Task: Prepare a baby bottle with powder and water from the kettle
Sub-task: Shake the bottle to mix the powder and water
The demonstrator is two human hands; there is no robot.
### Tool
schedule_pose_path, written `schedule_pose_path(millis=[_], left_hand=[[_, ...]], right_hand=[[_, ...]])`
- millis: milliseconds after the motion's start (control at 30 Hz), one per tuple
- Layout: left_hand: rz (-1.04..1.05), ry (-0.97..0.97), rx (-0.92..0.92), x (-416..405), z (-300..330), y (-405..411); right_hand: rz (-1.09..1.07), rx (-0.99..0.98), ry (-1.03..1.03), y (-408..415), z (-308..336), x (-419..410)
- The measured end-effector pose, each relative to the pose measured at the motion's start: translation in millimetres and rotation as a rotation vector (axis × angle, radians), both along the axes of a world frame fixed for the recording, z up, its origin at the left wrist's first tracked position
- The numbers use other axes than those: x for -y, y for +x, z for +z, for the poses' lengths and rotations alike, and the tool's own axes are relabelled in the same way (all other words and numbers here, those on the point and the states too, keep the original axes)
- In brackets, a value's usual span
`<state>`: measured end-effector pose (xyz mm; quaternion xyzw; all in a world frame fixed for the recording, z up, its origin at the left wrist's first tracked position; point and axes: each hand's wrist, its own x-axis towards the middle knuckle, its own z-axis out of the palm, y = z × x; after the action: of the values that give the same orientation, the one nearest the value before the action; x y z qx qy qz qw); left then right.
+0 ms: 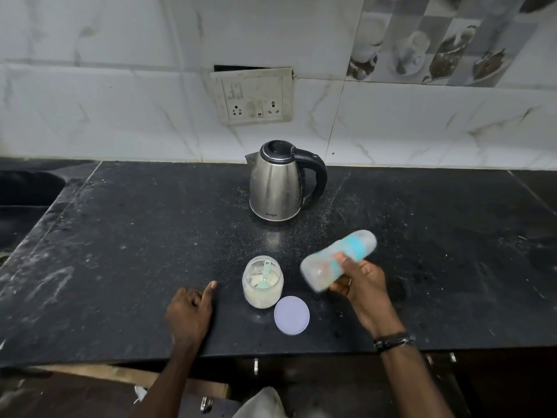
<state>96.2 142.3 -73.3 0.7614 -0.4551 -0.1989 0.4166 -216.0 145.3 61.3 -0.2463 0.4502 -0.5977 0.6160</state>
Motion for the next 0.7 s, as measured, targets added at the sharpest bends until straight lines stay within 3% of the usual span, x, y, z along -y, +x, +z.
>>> schedule_pose_path(millis=[167, 300, 400, 533, 633, 700], left_hand=[[-0.025, -0.010, 0.005, 0, 1, 0], [-0.012, 0.000, 0.020, 1, 2, 1], [-0.026, -0.006, 0.035, 0, 4, -2], [-0.021, -0.011, 0.042, 0, 3, 2], [-0.042, -0.010, 0.036, 0, 0, 2], [-0.028, -0.018, 0.024, -1, -1, 1]], right_hand=[[-0.184, 0.099, 0.006, -3, -3, -2], [-0.076, -0.080, -0.007, 2, -3, -5], [-0.365, 0.042, 0.065, 3, -2, 1], [-0.180, -0.188, 0.023, 15, -3, -3], [-0.349, -0.090, 0.052, 10, 4, 1], [-0.305, -0.108, 0.063, 11, 6, 3]])
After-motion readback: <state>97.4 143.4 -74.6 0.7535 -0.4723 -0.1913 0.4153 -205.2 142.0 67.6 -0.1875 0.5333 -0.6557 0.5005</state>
